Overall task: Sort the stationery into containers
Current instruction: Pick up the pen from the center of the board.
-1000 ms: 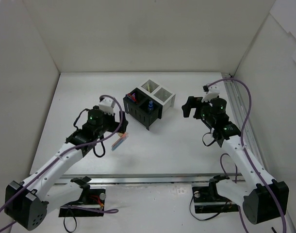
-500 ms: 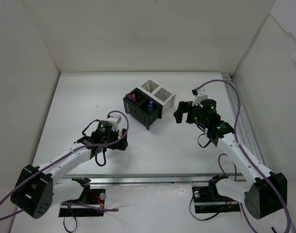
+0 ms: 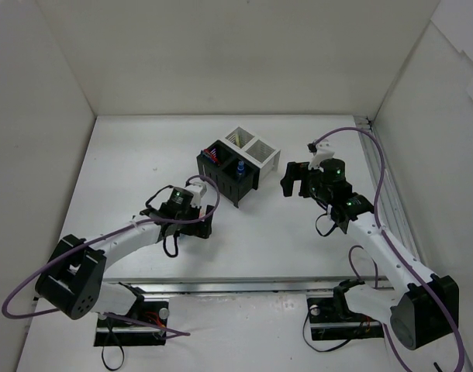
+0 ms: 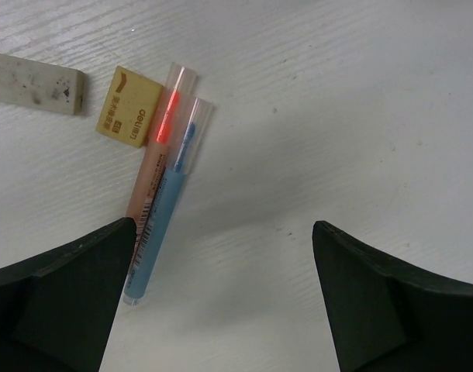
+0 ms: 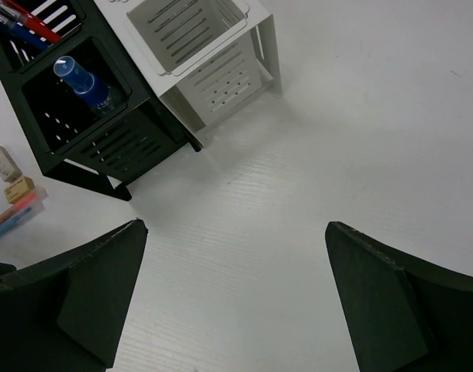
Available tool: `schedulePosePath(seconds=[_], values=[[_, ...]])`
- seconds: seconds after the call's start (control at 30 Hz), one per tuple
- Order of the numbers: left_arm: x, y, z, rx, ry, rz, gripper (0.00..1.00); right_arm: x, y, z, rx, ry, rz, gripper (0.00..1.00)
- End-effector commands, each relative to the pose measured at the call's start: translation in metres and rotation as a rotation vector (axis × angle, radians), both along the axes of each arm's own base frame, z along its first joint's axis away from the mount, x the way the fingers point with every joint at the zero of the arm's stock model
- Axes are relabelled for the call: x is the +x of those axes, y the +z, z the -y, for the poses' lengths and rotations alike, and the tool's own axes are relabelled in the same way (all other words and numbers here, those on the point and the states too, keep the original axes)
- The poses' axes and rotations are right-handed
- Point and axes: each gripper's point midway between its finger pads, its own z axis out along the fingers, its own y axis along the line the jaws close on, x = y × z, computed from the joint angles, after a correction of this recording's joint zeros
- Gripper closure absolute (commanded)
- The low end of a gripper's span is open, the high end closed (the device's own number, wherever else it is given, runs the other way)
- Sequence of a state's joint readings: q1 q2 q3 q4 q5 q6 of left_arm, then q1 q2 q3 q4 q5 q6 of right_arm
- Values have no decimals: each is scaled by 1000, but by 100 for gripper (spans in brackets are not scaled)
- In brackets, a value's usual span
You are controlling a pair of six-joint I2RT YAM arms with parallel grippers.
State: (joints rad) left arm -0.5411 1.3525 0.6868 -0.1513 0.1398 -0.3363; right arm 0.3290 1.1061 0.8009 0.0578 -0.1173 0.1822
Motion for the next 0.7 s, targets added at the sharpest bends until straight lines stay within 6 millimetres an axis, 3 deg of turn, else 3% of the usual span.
schedulePosePath(seconds=[0.0,0.5,0.67], values=[[19,18,12,-22,-20,70,8,11,23,3,-1,-25,79,2],[2,3,29,-13,-81,-8,16,9,25,8,-23,-44,96,2],[0,-2,26,16,-76,-19,17,8,24,10,-25,-48,96,2]])
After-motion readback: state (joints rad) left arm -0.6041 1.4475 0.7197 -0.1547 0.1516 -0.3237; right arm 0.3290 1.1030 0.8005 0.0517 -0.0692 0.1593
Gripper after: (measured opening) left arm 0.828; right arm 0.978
